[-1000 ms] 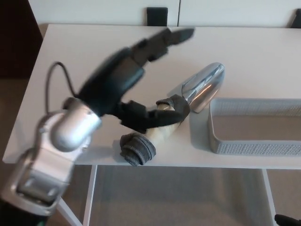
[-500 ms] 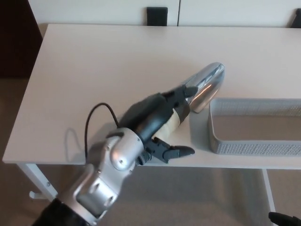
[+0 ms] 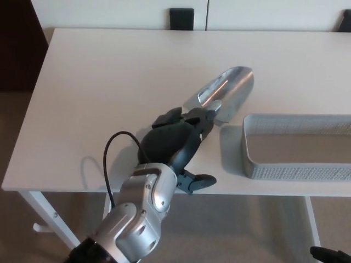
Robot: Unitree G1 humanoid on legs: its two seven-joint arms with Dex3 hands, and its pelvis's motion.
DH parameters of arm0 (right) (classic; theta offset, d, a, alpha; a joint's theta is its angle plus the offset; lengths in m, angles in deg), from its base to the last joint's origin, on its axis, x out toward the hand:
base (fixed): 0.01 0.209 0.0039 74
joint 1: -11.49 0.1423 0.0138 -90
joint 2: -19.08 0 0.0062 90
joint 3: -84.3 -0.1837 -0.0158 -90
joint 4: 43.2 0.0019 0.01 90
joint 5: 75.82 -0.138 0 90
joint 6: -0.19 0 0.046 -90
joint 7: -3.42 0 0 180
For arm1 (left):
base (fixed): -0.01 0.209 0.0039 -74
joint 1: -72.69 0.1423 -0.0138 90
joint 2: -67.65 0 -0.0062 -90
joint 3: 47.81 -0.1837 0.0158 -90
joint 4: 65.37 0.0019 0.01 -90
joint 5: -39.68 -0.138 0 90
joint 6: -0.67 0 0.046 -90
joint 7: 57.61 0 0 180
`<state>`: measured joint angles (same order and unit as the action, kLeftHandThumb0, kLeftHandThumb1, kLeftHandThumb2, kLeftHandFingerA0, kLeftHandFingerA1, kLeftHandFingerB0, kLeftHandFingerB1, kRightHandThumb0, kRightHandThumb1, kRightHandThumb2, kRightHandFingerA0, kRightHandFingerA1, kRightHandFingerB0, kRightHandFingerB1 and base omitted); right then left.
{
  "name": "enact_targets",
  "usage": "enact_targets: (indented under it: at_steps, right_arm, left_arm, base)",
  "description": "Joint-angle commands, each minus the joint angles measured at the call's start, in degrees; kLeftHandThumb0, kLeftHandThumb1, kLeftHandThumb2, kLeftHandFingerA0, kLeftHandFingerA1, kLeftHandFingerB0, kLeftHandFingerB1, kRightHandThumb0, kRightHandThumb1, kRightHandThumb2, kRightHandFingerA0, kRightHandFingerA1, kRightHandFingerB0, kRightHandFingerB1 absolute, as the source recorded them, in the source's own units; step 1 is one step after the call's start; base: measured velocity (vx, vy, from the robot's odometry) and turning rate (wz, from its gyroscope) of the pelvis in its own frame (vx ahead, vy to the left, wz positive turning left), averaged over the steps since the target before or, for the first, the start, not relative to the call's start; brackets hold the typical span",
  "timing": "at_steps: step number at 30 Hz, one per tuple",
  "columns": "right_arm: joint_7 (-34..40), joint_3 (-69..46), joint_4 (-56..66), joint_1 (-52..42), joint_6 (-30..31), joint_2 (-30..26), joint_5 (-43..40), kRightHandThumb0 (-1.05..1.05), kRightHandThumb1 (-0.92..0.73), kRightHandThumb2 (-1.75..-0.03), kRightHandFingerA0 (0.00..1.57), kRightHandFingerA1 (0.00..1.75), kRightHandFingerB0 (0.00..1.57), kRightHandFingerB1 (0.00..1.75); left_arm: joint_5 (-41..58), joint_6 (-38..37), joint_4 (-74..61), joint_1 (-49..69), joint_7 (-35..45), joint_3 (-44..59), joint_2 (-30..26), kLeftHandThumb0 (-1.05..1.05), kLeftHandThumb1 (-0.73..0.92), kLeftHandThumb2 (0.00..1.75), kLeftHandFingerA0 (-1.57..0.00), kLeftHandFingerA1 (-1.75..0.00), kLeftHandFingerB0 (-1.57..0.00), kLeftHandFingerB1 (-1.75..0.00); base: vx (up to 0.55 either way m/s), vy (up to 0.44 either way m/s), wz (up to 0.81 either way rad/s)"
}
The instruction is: The robot walks towards a desk on which a shovel is kept on the left hand side and a container is kept on the right hand side. The robot picks up the shovel using its left hand and places it in the container.
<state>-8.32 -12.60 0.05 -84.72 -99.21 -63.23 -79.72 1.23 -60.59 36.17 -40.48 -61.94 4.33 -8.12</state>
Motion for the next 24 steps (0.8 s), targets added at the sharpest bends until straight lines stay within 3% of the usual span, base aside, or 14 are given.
enact_targets:
  at_steps: [1, 16, 18, 19, 20, 22, 24]
  right_arm:
    - [0.60, -0.16, 0.15, 0.32, 0.63, -1.85, 0.81, -0.43, -0.55, -0.55, 0.58, 0.59, 0.41, 0.45]
    - [-0.38, 0.20, 0.33, -0.15, 0.11, -2.13, 1.26, -0.43, -0.57, -0.56, 0.59, 0.59, 0.40, 0.46]
    - [-0.30, 0.57, 0.64, -0.56, -0.07, -2.25, 1.74, -0.44, -0.57, -0.56, 0.63, 0.61, 0.41, 0.46]
    - [-0.33, 0.71, 0.59, -0.57, -0.25, -2.36, 1.89, -0.46, -0.56, -0.56, 0.64, 0.61, 0.41, 0.46]
    - [-0.42, 0.85, 0.61, -0.44, -0.29, -2.45, 2.00, -0.46, -0.56, -0.56, 0.62, 0.60, 0.41, 0.46]
    - [-0.68, 0.50, 1.05, 0.15, 1.29, -2.26, 1.15, -0.44, -0.56, -0.56, 0.58, 0.58, 0.40, 0.45]
    - [-0.77, 0.58, 1.39, 0.47, 2.38, -2.45, 1.18, -0.44, -0.56, -0.56, 0.58, 0.58, 0.40, 0.45]
  left_arm:
    - [-10.10, 3.55, 0.61, -0.17, -7.65, -1.10, -2.03, -0.60, 0.39, 0.72, -0.06, -0.27, -0.09, -0.25]
    - [-12.71, 2.41, 1.93, -0.47, -9.04, 0.46, -1.55, -0.61, 0.40, 0.71, -0.07, -0.28, -0.10, -0.26]
    - [-11.58, 2.21, 3.69, -0.70, -8.00, 1.03, -0.58, -0.59, 0.47, 0.56, -0.12, -0.29, -0.12, -0.25]
    - [-11.38, 2.16, 4.20, -0.86, -7.52, 1.22, -0.31, -0.64, 0.42, 0.74, -0.04, -0.37, -0.10, -0.30]
    - [-10.94, 1.91, 5.05, -1.20, -7.15, 1.49, -0.02, -0.74, 0.48, 0.71, -0.08, -0.34, -0.11, -0.31]
    - [-10.16, 1.87, 7.29, -2.07, -6.37, 2.01, 1.01, -0.63, 0.41, 0.74, -0.05, -0.26, -0.09, -0.27]
    - [-8.72, 1.26, 9.59, -2.45, -5.97, 2.88, 2.34, -0.65, 0.41, 0.74, -0.05, -0.33, -0.10, -0.25]
  base:
    - [0.00, 0.000, 0.00]
    - [0.00, 0.000, 0.00]
    - [0.00, 0.000, 0.00]
    - [0.00, 0.000, 0.00]
    - [0.00, 0.000, 0.00]
    - [0.00, 0.000, 0.00]
    - [0.00, 0.000, 0.00]
